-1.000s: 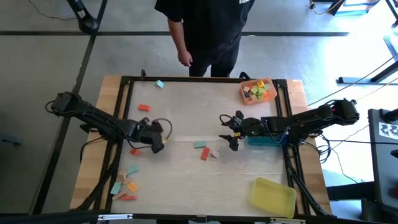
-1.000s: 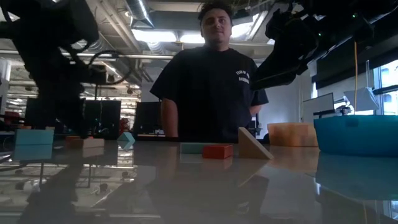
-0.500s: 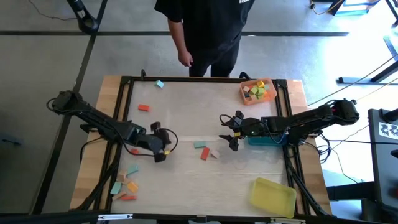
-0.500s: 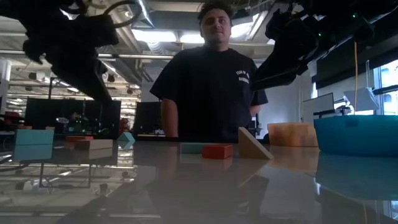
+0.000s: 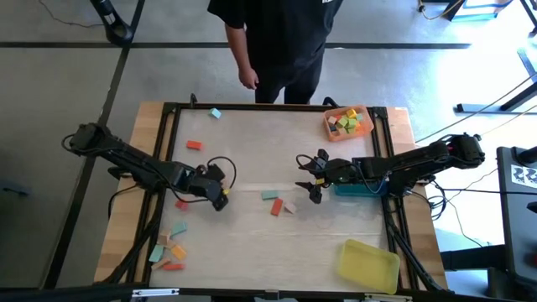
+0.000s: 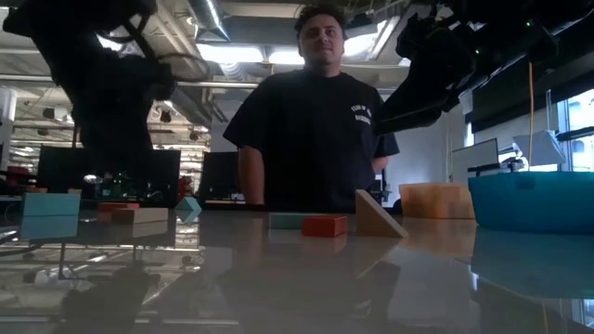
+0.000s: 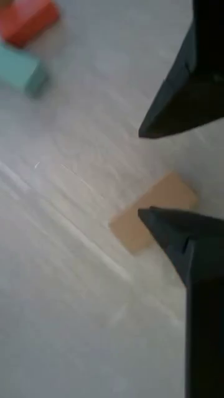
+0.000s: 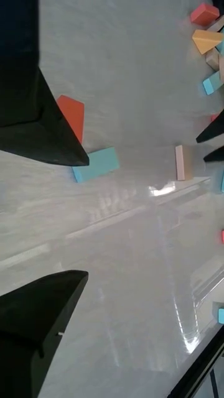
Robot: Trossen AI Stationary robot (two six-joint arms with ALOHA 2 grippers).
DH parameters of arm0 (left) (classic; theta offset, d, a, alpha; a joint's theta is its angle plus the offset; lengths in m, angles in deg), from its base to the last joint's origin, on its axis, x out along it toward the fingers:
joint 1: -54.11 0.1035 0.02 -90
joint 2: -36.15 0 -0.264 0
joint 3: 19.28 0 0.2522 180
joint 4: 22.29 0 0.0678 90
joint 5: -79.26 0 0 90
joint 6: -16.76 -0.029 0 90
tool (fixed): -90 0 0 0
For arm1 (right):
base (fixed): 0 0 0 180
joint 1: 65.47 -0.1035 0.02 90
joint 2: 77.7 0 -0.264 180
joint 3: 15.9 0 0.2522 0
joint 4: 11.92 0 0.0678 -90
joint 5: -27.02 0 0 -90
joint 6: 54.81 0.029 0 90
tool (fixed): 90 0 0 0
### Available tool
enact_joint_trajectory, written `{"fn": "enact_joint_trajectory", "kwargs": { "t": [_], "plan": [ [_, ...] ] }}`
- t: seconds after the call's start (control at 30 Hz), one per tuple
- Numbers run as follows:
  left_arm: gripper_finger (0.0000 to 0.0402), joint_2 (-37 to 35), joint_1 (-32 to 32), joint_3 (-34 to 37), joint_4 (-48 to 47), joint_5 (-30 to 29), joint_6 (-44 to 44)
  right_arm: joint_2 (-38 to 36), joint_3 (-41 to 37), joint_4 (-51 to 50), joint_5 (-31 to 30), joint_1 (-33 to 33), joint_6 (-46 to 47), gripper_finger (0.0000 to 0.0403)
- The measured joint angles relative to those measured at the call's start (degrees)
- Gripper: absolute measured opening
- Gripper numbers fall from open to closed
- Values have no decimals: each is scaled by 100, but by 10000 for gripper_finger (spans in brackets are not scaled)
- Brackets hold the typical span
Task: Sort blocks by size
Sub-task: Put the brown rectangular block into the blue bin
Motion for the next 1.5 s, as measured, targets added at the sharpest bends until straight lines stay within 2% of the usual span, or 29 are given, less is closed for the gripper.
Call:
{"fn": "enact_joint_trajectory", "kwargs": {
  "t": [0.17, 0.3, 0.5, 0.7, 0.9, 1.13, 1.27, 1.5],
  "plan": [
    [232, 0, 72, 204, -29, -40, 841, 0, 0, -2, 0, 0, 0, 284],
    [237, 0, 77, 375, 23, -121, 1149, 0, -2, -2, 0, 1, 2, 284],
    [237, 0, 77, 639, 765, -145, 1040, 0, -2, 2, 0, -1, 4, 284],
    [237, 191, 77, 847, 941, -199, 1198, 0, -2, 2, 0, 1, 7, 284],
    [237, 727, 32, 857, 1505, -318, 800, 0, -2, -9, 0, 4, 7, 284],
    [237, 968, -6, 836, 1353, -328, 29, 0, -2, -24, 0, 4, 9, 284],
    [213, 975, -21, 843, 1318, -300, -457, 0, -2, -39, 0, 4, 9, 284],
    [115, 981, -27, 849, 1374, -256, -949, 0, -2, -37, 0, 4, 9, 284]
  ]
}}
